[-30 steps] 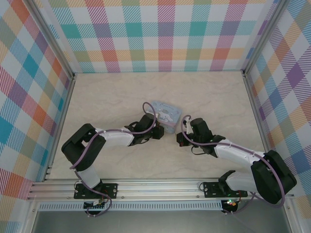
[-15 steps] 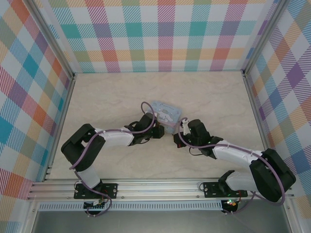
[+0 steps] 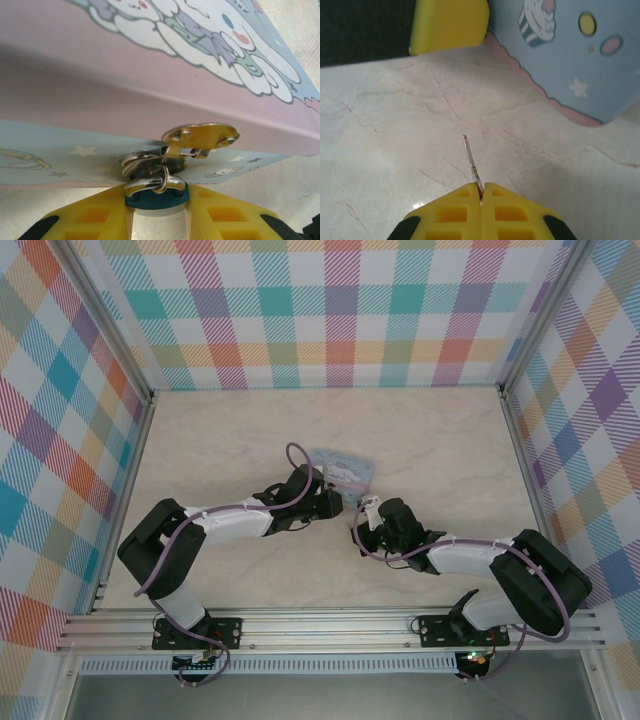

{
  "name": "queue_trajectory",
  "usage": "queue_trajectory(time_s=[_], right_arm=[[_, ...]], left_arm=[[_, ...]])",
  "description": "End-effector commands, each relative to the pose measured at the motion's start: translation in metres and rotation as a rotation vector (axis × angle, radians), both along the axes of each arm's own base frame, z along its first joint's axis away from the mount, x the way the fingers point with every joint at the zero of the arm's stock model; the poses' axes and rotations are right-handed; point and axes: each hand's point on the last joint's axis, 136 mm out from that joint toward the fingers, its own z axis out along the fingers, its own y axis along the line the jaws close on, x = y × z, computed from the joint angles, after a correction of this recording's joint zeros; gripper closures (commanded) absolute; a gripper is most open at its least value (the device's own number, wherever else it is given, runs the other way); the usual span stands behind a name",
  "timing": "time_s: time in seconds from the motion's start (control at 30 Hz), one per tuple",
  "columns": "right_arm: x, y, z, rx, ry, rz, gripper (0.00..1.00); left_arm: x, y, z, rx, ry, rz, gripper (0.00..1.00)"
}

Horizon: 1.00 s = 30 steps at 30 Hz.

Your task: Unlock the padlock with the key

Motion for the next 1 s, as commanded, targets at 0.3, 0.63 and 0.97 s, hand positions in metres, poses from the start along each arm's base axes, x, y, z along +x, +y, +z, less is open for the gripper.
queue_trajectory(time_s=[0.3,0.63,0.97], right_arm=[[0.018,0.008,0.018,-0.021,-0.176,0.041,1.0],[0.026,0.01,0.026,-0.014,-0.214,0.028,1.0],[0.03,0.006,0.031,-0.05,-0.26,0.025,1.0]], left_arm=[[-0.002,-0.018,0.035,-0.112,0.02,0.001,0.7],[-0.004,-0.018,0.035,-0.127,0.035,0.007,0.71],[-0.003,-0.018,0.042,-0.162,0.047,0.036,0.71]])
